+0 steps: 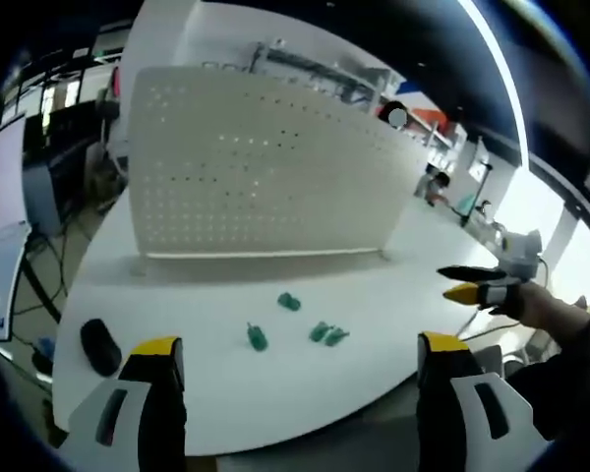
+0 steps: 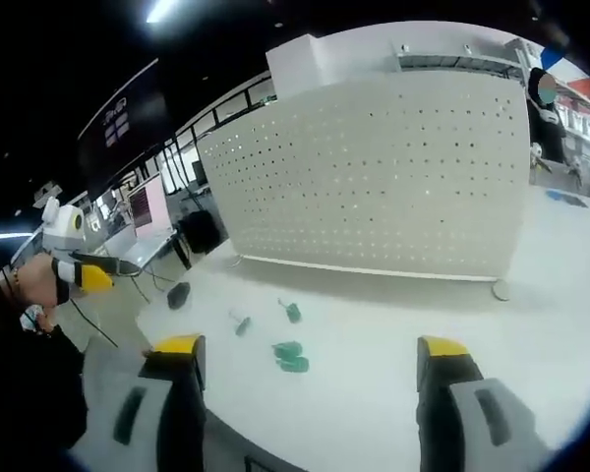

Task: Insert the hook assembly into the mounting plate slot until the hook locks in place.

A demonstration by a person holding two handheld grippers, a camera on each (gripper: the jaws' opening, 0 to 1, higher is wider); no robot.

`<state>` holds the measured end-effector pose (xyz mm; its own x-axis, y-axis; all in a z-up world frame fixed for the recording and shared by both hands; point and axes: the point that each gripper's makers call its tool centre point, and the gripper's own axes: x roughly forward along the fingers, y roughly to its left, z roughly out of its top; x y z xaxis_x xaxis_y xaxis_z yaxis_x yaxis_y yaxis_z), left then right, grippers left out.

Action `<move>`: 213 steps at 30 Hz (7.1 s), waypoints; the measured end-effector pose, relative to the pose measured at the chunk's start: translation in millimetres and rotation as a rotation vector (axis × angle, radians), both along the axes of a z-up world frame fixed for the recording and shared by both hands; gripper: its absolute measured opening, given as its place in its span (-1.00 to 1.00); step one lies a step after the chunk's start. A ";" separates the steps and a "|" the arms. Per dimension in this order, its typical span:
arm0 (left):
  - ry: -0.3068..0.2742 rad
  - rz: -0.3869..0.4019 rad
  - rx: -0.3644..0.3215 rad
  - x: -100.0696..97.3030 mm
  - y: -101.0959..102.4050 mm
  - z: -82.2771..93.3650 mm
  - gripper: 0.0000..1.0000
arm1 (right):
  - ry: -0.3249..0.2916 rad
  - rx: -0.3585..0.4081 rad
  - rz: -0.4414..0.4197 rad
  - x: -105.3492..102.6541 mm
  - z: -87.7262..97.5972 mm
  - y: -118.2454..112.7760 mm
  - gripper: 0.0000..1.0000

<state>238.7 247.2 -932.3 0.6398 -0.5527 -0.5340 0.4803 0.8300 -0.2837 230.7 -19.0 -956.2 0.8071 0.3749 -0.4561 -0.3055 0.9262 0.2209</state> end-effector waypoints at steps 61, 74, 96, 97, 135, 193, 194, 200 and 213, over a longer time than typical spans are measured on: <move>0.040 -0.002 -0.002 -7.7 -7.7 -13.1 1.00 | 0.065 -0.058 0.195 18.6 -43.0 42.4 0.46; 0.048 0.005 0.001 -1.7 -3.2 -14.7 0.99 | 0.095 -0.074 0.304 45.7 -60.6 72.5 0.24; 0.083 0.020 -0.010 0.5 5.2 -25.9 0.98 | 0.134 -0.147 0.462 92.4 -89.6 123.9 0.01; 0.084 0.021 -0.009 0.5 6.2 -26.2 0.97 | 0.134 -0.152 0.460 95.2 -91.0 124.3 0.01; 0.130 0.047 -0.013 3.8 24.4 -37.6 0.94 | 0.256 -0.333 0.521 159.0 -167.1 162.2 -0.48; 0.088 -0.029 -0.008 13.8 -13.4 -25.6 0.94 | 0.036 -0.118 0.311 160.3 -57.9 133.7 -1.00; 0.088 -0.037 -0.006 13.6 -17.5 -25.3 0.94 | 0.030 -0.109 0.306 159.6 -53.7 133.0 -1.00; 0.080 -0.073 -0.014 15.7 -34.9 -21.9 0.94 | -0.023 -0.047 0.280 148.3 -22.8 128.9 -1.00; 0.034 -0.102 -0.024 24.7 -53.4 -9.2 0.91 | -0.144 0.139 0.153 109.3 38.5 115.6 -1.00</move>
